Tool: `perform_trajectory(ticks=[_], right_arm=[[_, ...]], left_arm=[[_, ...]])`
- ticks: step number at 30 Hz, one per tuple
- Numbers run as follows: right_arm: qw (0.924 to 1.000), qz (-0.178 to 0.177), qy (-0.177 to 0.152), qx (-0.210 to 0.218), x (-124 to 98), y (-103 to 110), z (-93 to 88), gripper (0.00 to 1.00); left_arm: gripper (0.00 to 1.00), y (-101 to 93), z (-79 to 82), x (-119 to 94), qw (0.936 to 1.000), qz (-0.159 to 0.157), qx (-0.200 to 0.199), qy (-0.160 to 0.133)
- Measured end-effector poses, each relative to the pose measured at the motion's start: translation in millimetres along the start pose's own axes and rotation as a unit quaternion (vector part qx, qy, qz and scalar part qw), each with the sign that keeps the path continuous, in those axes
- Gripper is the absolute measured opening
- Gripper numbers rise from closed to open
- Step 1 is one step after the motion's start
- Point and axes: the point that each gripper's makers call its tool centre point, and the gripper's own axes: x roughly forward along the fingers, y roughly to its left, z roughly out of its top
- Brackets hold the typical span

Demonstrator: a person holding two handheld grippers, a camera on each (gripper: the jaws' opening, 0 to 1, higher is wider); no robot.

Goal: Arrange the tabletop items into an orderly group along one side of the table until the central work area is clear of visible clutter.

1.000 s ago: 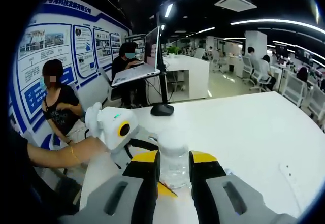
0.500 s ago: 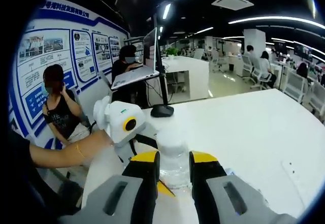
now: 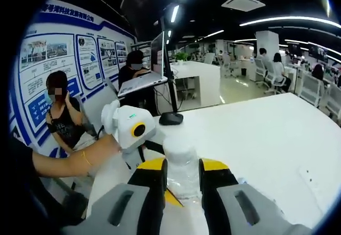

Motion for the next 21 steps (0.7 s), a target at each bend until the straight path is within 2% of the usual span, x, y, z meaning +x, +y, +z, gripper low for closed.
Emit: perform_trajectory(ticks=[9, 12, 21], right_arm=[[0.9998, -0.009, 0.002, -0.017, 0.0, 2.9, -0.9, 0.23], [0.9992, -0.009, 0.0, -0.04, 0.2, 3.0, -0.9, 0.23], [0.9994, -0.007, -0.005, -0.035, 1.1, 4.0, -3.6, 0.24]], left_arm=[[0.44, -0.2, 0.0, -0.4, 1.0, 0.005, 0.004, 0.003], [0.44, 0.0, -0.2, -1.2, 0.9999, 0.015, 0.003, 0.005], [0.45, 0.8, -1.0, -3.1, 0.9992, 0.037, 0.01, 0.009]])
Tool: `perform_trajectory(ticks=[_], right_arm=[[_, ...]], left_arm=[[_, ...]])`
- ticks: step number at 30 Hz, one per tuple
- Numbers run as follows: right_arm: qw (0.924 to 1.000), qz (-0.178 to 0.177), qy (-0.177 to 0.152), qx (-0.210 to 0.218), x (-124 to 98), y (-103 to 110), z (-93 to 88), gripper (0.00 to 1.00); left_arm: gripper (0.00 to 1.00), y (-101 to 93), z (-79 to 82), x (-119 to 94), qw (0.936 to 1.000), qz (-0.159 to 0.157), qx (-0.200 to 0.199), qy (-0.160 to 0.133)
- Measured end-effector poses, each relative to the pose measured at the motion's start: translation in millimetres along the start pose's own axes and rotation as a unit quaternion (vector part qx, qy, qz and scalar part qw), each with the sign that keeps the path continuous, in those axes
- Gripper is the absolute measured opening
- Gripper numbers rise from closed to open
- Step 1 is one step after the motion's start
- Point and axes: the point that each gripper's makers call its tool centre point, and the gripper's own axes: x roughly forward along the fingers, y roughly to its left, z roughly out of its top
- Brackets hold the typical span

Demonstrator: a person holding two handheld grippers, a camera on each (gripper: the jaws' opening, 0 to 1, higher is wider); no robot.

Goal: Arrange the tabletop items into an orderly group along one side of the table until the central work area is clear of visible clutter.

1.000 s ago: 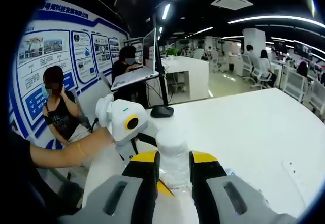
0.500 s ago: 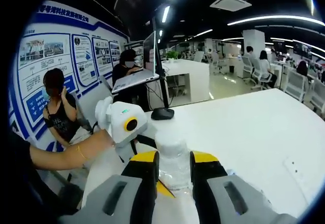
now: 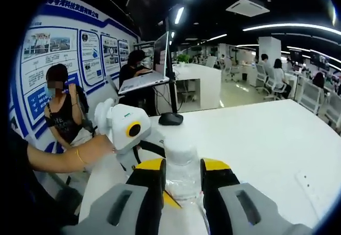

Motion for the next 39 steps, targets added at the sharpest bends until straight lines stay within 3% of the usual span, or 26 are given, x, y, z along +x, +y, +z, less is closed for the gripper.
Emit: perform_trajectory(ticks=[6, 12, 23, 30, 39], right_arm=[[0.9999, 0.0, -0.01, -0.012, -2.4, 1.1, -0.3, 0.26], [0.9997, -0.01, -0.019, -0.011, -7.4, -1.0, -0.6, 0.26], [0.9989, -0.015, -0.033, -0.029, -16.4, 6.8, 3.8, 0.27], [0.9989, -0.018, -0.034, -0.027, -21.3, 5.2, 1.4, 0.27], [0.9979, -0.031, -0.053, -0.018, -41.7, -4.9, -1.7, 0.27]], left_arm=[[0.47, 0.6, 0.5, -0.4, 1.0, 0.006, 0.0, -0.001], [0.53, -2.3, 10.4, -6.8, 0.9995, 0.018, -0.013, -0.024], [0.55, -9.3, 21.3, -22.6, 0.9979, 0.044, -0.012, -0.045], [0.53, -12.8, 21.4, -26.1, 0.9978, 0.052, -0.004, -0.042], [0.52, -14.9, 45.3, -47.5, 0.9929, 0.087, 0.0, -0.081]])
